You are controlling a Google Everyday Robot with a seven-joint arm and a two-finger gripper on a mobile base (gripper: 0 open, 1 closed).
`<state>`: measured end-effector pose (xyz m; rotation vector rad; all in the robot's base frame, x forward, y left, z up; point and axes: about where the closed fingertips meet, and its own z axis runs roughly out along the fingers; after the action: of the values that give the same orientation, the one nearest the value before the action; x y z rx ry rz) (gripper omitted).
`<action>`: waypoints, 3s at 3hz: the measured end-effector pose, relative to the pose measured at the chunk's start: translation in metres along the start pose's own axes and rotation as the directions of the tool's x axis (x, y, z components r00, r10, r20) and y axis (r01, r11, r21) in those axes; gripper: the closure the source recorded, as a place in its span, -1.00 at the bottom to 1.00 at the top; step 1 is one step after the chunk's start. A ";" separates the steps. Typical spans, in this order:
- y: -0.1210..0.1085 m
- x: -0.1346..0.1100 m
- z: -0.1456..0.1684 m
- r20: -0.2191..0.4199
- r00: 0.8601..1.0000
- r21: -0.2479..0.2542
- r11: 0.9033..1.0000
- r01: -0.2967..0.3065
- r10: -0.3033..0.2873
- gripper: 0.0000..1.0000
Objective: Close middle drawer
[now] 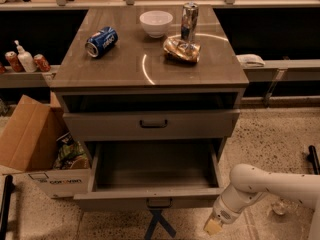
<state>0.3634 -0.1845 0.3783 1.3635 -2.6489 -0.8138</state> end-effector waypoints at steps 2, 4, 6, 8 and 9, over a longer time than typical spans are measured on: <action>-0.044 -0.041 -0.048 0.154 0.987 0.183 0.983 0.018 -0.047 1.00; -0.078 -0.076 -0.053 0.217 0.973 0.219 0.975 0.024 -0.072 1.00; -0.105 -0.105 -0.056 0.243 0.966 0.248 0.968 0.024 -0.087 1.00; -0.136 -0.145 -0.069 0.259 0.960 0.306 0.952 0.023 -0.107 1.00; -0.146 -0.161 -0.077 0.253 0.961 0.332 0.943 0.024 -0.114 1.00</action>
Offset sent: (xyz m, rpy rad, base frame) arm 0.1130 -0.0195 0.0504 0.0256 -0.3602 -0.1299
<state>0.5912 -0.1619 0.4049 1.5218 -3.0761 -0.6250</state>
